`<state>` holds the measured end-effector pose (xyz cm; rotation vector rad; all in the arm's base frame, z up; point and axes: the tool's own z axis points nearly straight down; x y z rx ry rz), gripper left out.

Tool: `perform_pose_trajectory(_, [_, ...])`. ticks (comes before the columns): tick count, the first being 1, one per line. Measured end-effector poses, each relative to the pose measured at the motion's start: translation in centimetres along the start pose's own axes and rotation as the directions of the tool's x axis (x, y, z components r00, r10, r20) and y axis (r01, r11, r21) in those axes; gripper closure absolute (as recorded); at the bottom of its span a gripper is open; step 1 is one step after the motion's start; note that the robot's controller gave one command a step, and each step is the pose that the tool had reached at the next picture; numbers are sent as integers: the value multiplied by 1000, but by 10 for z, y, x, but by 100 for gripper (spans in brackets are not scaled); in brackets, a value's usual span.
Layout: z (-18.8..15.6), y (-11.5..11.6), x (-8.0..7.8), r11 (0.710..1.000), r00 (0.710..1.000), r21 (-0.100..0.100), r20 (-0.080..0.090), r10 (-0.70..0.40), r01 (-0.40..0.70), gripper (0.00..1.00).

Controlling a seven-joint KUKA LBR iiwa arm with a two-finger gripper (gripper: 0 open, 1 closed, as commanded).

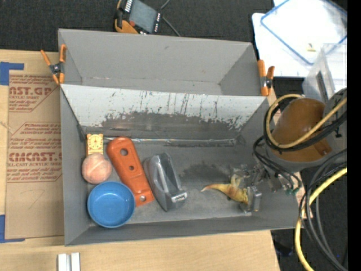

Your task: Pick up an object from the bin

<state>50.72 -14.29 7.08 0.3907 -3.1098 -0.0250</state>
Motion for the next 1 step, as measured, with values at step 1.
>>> perform_pose_trajectory(1, [-32,3,1,1000,1000,-4,-4,-2,2,100])
